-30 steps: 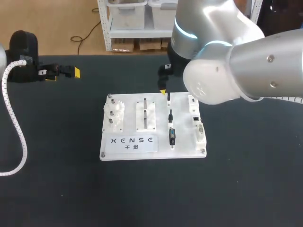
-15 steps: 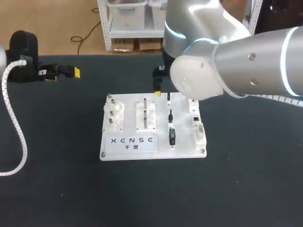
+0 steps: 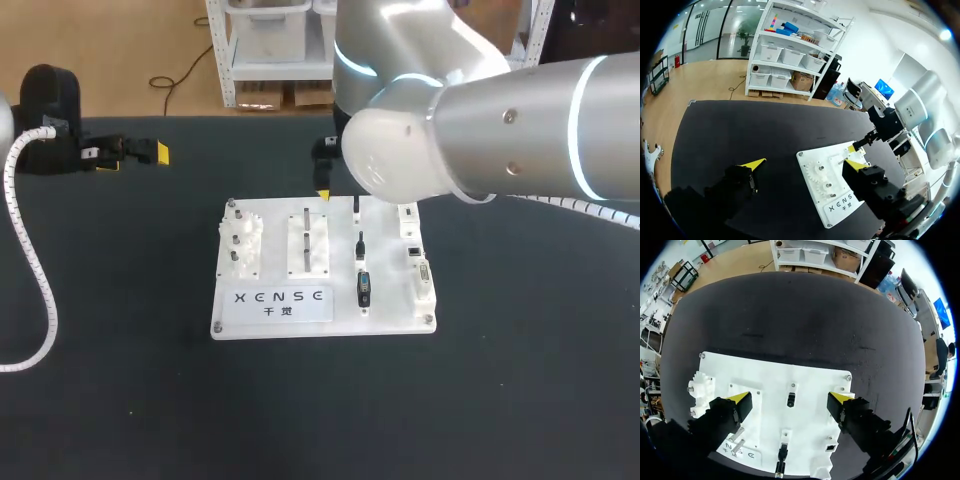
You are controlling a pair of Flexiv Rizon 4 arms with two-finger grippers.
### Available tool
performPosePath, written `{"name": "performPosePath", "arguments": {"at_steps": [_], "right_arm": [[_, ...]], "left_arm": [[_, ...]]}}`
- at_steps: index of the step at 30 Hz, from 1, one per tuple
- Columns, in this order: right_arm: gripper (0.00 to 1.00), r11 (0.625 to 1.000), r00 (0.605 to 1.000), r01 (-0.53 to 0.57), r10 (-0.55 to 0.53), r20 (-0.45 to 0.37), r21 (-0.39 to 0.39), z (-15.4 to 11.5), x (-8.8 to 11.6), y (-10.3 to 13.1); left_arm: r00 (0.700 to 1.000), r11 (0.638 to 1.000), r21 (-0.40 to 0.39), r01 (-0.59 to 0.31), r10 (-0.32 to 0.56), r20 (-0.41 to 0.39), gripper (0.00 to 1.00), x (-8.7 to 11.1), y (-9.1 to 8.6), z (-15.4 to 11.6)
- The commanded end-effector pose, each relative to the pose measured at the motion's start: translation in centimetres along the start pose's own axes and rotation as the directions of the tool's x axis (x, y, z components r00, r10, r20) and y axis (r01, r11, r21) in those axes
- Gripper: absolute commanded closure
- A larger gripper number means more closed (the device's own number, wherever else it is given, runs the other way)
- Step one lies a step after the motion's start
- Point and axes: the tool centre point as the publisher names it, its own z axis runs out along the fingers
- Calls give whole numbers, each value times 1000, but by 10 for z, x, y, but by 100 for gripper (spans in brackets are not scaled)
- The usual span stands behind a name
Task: Insert the USB connector, Ethernet cable, and multi-pin plug into their matching sockets one by one.
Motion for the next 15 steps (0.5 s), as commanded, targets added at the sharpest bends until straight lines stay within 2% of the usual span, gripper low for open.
{"name": "performPosePath", "arguments": {"at_steps": [1, 10, 15], "right_arm": [[0, 1000, 1000, 0, 0, 1, 0, 0, 1, 0], [0, 1000, 1000, 0, 0, 1, 0, 0, 1, 0], [0, 999, 1000, -30, 30, 2, 37, 3, 1, -2]], "left_arm": [[1000, 1000, 0, 0, 0, 0, 0, 0, 0, 0], [1000, 1000, 0, 0, 0, 0, 0, 0, 0, 0], [1000, 1000, 0, 0, 0, 0, 0, 0, 0, 0]]}}
